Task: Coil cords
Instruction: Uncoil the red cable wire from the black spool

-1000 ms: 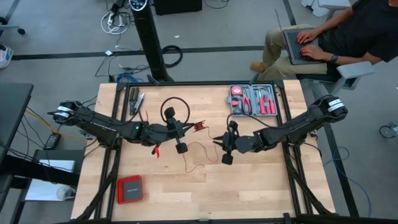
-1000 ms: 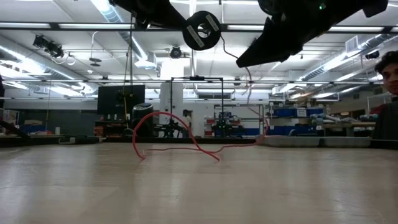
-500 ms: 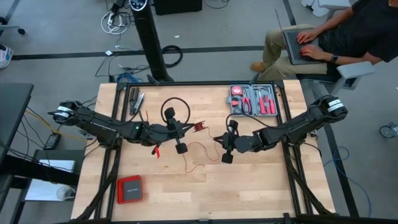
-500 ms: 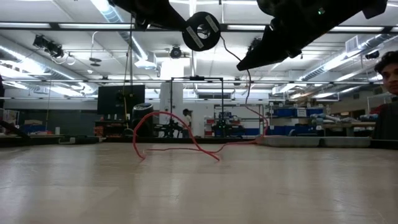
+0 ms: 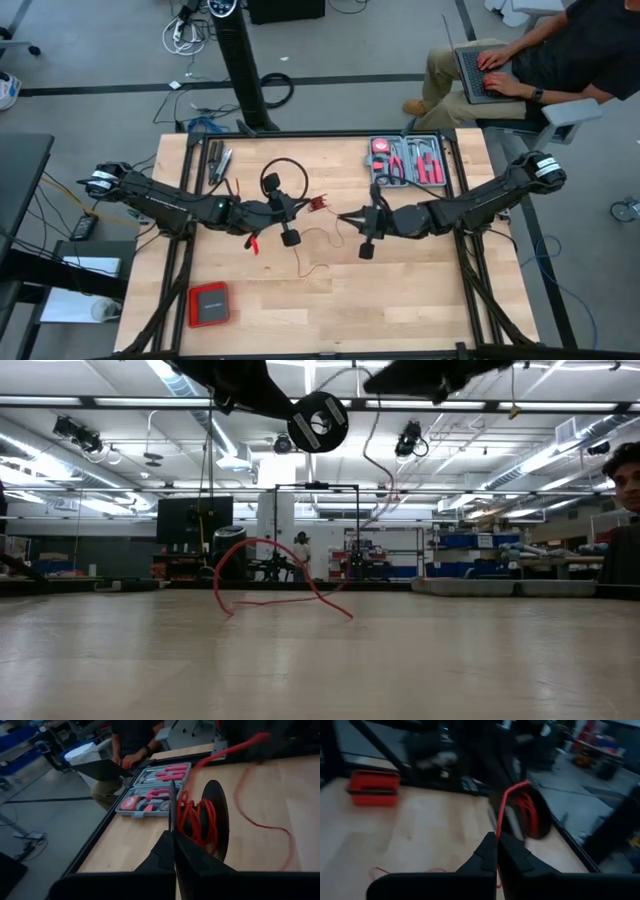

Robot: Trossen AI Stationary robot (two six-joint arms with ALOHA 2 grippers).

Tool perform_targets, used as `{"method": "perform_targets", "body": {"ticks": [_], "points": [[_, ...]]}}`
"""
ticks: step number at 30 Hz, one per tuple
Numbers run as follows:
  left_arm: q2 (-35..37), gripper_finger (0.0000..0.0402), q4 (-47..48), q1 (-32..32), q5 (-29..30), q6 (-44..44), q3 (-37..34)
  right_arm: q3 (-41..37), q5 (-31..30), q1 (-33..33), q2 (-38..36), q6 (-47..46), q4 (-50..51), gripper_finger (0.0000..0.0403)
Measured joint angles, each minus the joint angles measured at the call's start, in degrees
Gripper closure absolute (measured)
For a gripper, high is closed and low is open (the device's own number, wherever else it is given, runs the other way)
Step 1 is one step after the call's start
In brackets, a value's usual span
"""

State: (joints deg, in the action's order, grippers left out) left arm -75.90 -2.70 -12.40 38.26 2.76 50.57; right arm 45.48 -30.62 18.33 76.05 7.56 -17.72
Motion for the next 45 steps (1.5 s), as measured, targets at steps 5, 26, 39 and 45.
{"method": "perform_targets", "body": {"ticks": [5, 26, 39, 45], "points": [[0.0, 0.0401, -1.5, 0.0, 3.9, -0.2, 0.0, 4.0, 6.1, 0.0, 3.3, 2.3, 0.3, 0.0402], [0.0, 0.0401, -14.4, -1.3, -0.7, 1.2, 0.0, 5.4, -2.7, -1.9, 7.4, -5.8, 17.5, 0.0403], [0.3, 0.0401, -6.4, -4.5, -3.0, 1.3, 0.0, 5.4, -13.4, -1.6, -0.5, -11.9, 36.7, 0.0403], [0.3, 0.0401, 5.7, -4.0, 2.3, -1.8, 0.0, 5.4, -16.7, 0.7, -4.8, -11.6, 36.3, 0.0403]]}}
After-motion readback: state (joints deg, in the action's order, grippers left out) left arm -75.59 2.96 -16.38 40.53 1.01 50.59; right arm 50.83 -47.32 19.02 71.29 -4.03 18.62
